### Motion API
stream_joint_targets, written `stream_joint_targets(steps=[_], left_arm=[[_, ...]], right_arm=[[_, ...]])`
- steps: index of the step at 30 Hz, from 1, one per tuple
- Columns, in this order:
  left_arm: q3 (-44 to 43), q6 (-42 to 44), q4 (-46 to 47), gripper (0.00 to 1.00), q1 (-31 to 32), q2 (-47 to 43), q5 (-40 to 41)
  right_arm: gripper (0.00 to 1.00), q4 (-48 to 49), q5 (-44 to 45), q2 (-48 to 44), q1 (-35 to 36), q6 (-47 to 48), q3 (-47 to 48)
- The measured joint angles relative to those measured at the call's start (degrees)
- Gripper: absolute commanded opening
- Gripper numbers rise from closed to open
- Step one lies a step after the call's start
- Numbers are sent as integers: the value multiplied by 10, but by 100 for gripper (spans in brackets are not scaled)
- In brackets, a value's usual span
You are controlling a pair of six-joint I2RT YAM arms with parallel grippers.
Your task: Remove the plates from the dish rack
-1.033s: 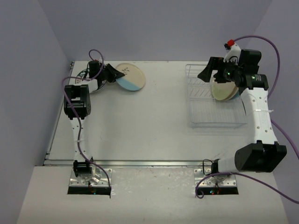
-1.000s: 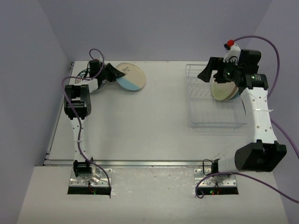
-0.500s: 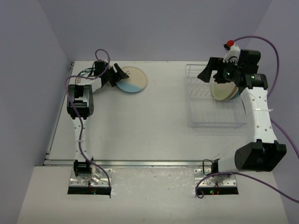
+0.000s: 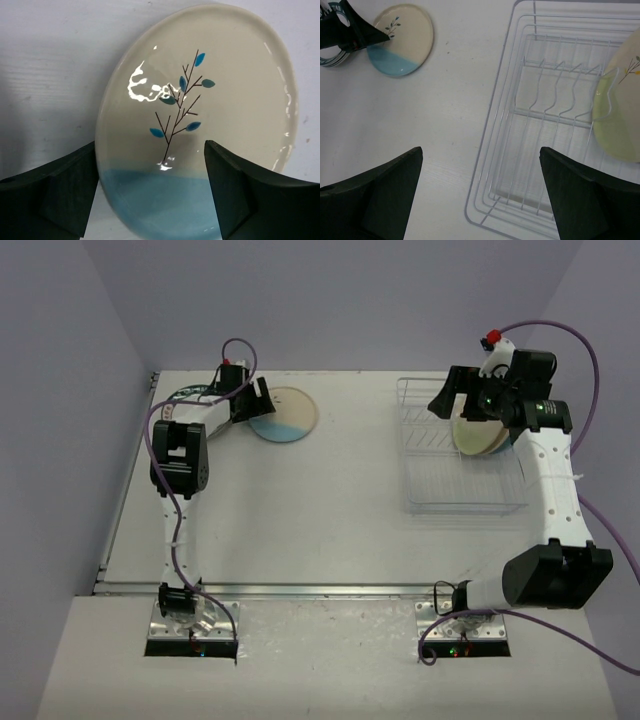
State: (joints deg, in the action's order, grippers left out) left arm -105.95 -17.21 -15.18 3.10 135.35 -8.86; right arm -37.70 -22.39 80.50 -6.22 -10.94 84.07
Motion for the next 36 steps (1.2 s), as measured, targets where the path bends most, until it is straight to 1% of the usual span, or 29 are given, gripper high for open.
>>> stream_joint_targets(steps=[6, 10, 12, 15, 17, 19, 22, 25, 29, 36], left_arm=[[0, 45, -32, 80, 3, -27, 61], [5, 89, -31, 79, 11, -80, 89], [28, 120, -14, 77, 21, -131, 76], [67, 156, 6, 75, 47, -225, 26], [90, 177, 26, 75, 72, -290, -8], [121, 202, 38, 76, 96, -352, -19], [179, 241, 49, 76, 134, -445, -27], [226, 267, 45, 76, 149, -514, -28], [258, 282, 31, 77, 142, -549, -5], [310, 274, 14, 77, 140, -554, 17]], right_arm=[[99, 11, 23, -2, 0, 0, 0], [99, 17, 51, -2, 0, 5, 0], [99, 18, 71, -2, 0, 9, -1], [99, 23, 103, -2, 0, 18, -6], [96, 25, 120, -1, -1, 25, -9], [93, 27, 129, 4, -6, 32, -9], [90, 27, 141, 19, -21, 45, -6], [88, 25, 149, 43, -42, 57, 6], [88, 22, 152, 74, -68, 71, 23], [87, 10, 153, 114, -88, 91, 64]])
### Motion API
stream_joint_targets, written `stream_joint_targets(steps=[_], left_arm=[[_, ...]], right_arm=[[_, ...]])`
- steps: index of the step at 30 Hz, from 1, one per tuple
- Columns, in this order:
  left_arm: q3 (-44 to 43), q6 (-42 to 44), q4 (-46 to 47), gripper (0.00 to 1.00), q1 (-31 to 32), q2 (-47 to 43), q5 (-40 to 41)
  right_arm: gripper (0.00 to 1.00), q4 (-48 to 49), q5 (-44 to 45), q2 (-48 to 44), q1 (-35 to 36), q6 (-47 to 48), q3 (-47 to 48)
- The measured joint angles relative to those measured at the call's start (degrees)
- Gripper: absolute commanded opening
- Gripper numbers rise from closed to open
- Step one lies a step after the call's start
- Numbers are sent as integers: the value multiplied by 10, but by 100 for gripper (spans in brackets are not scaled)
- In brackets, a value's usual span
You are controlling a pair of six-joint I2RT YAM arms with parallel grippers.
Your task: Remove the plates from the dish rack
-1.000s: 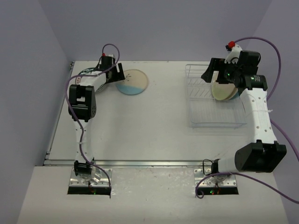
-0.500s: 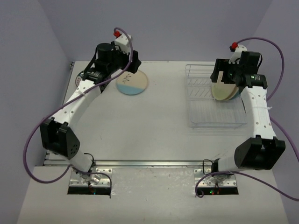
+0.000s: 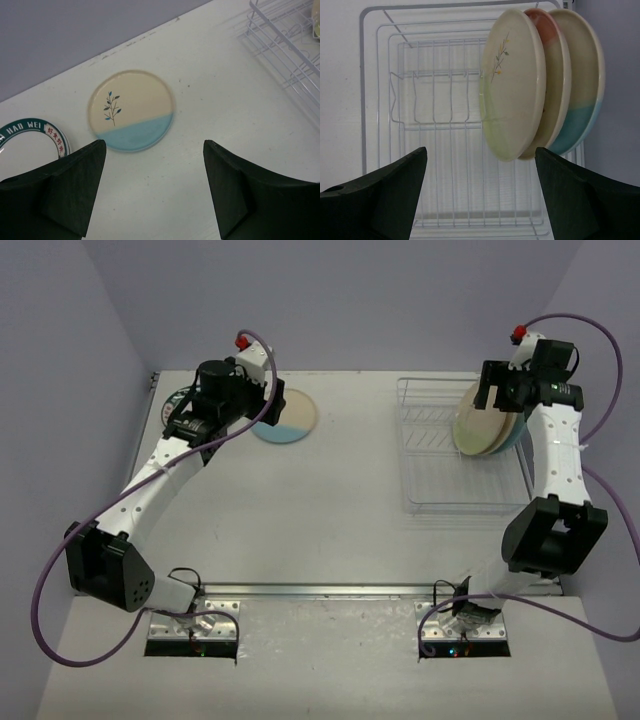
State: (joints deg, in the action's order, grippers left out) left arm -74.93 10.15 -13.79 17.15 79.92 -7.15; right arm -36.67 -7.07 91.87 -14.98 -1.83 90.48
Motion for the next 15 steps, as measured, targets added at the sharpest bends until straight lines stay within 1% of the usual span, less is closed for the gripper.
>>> stream_joint_targets(steps=[5, 15], left_arm=[[4, -2, -1, 77, 0, 0, 14], [4, -3, 3, 78, 0, 0, 27]], right_arm=[[87, 1, 9, 23, 0, 24, 22], [86, -4, 39, 70, 0, 48, 24]])
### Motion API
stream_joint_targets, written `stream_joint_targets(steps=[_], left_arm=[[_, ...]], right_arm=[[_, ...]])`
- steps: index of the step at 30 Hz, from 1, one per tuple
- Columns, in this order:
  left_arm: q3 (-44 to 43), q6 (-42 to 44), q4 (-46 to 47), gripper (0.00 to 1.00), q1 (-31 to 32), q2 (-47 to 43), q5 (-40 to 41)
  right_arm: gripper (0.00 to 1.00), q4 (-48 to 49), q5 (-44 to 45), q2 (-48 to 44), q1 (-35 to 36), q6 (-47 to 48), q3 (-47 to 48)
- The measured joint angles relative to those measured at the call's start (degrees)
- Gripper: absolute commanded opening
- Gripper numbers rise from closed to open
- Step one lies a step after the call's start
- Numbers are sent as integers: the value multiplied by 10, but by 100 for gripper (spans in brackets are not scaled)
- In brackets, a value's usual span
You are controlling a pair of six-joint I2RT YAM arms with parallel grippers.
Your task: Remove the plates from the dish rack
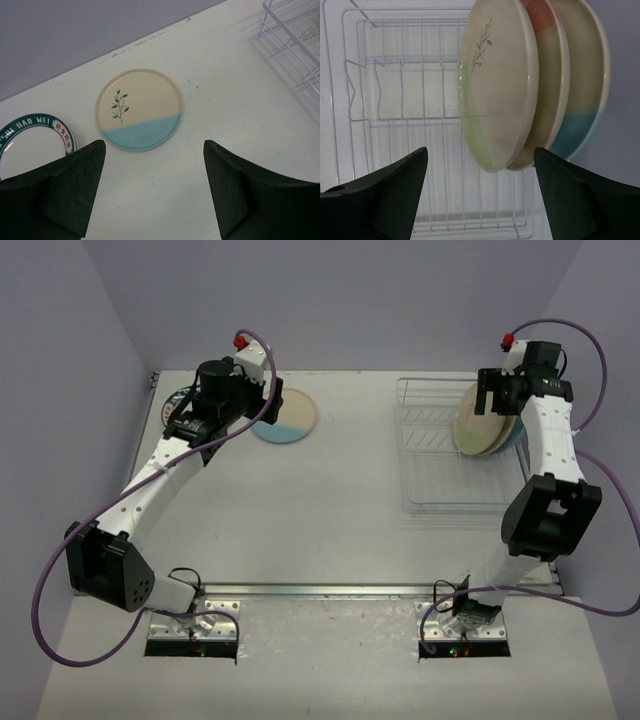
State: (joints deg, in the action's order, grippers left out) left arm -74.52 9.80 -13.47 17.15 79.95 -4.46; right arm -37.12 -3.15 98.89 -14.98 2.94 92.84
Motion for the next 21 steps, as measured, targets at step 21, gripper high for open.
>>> stream_joint_targets(steps=[21], left_arm=[[0, 0, 3, 78, 0, 21, 4]], right_arm=[[64, 33, 2, 83, 0, 35, 4]])
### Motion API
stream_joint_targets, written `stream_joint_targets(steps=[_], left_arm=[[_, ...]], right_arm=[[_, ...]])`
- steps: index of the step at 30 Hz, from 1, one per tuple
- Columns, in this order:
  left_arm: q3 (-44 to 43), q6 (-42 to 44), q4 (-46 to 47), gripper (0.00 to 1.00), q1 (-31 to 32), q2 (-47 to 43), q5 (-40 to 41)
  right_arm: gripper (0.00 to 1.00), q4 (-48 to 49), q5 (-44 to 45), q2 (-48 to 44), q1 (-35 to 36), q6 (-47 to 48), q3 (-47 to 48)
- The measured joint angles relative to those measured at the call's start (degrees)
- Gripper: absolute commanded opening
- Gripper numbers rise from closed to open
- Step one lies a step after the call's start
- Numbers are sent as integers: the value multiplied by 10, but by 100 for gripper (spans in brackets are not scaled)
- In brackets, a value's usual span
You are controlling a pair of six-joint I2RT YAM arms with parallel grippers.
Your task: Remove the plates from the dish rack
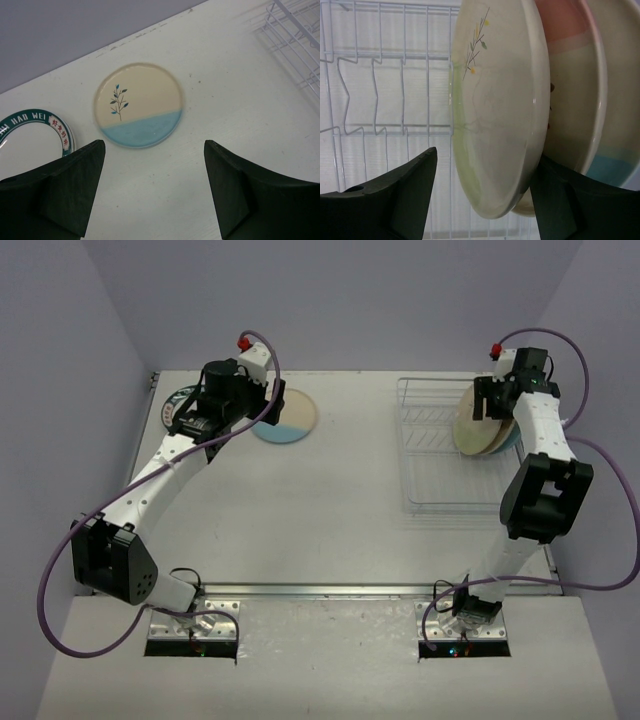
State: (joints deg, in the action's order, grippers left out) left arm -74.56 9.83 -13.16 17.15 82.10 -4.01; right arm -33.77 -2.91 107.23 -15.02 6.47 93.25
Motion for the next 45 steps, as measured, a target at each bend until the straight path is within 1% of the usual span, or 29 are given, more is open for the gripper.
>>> stream_joint_targets(steps=[4, 8, 9, 10, 12, 14, 15, 23, 24, 25, 27, 28, 32, 37, 39, 40, 41, 43, 45], left_arm=[[-5, -1, -1, 78, 0, 5, 0], [-17, -7, -1, 78, 0, 18, -1], [-20, -10, -1, 78, 0, 21, -1], [-22, -14, -1, 78, 0, 25, -3], [-26, -21, -2, 78, 0, 33, -6], [-31, -29, -2, 79, 0, 41, -9], [-33, -32, -3, 79, 0, 45, -11], [-62, -58, -4, 83, 0, 80, -17], [-65, -61, -5, 86, 0, 84, -17], [-68, -64, -4, 87, -1, 87, -17], [-75, -71, -6, 100, -2, 95, -18], [-81, -76, -9, 100, -3, 99, -18], [-107, -89, -13, 100, -8, 116, -19], [-112, -112, -14, 100, -18, 119, -34], [-114, -120, -13, 100, -22, 120, -49], [-115, -126, -12, 96, -25, 120, -66], [-116, -131, -10, 90, -28, 120, -89], [-116, -144, 1, 82, -36, 120, -153], [-114, -164, 23, 80, -40, 120, -224]], right_arm=[[55, 9, -11, 5, -3, 0, 0], [33, 16, -26, 11, -4, -6, 0], [23, 16, -33, 14, -4, -7, 2], [19, 16, -37, 17, -3, -8, 5], [7, 16, -42, 22, -3, -14, 12], [1, 16, -34, 24, -3, -14, 16], [0, 15, -34, 25, -4, -16, 16], [0, -4, -29, 24, -2, -17, 29], [0, -10, -29, 23, -2, -17, 33], [0, -15, -29, 21, -2, -17, 36], [0, -24, -31, 14, -3, -18, 38], [0, -28, -31, 9, -3, -18, 38], [0, -54, -31, -16, -3, -19, 56], [0, -59, -34, -73, -4, -13, 61], [0, -62, -52, -98, -4, -13, 61], [0, -65, -66, -111, -3, -12, 61], [0, -69, -81, -123, -3, -11, 61], [0, -78, -120, -148, -2, -12, 61], [0, -79, -176, -174, -3, -16, 52]])
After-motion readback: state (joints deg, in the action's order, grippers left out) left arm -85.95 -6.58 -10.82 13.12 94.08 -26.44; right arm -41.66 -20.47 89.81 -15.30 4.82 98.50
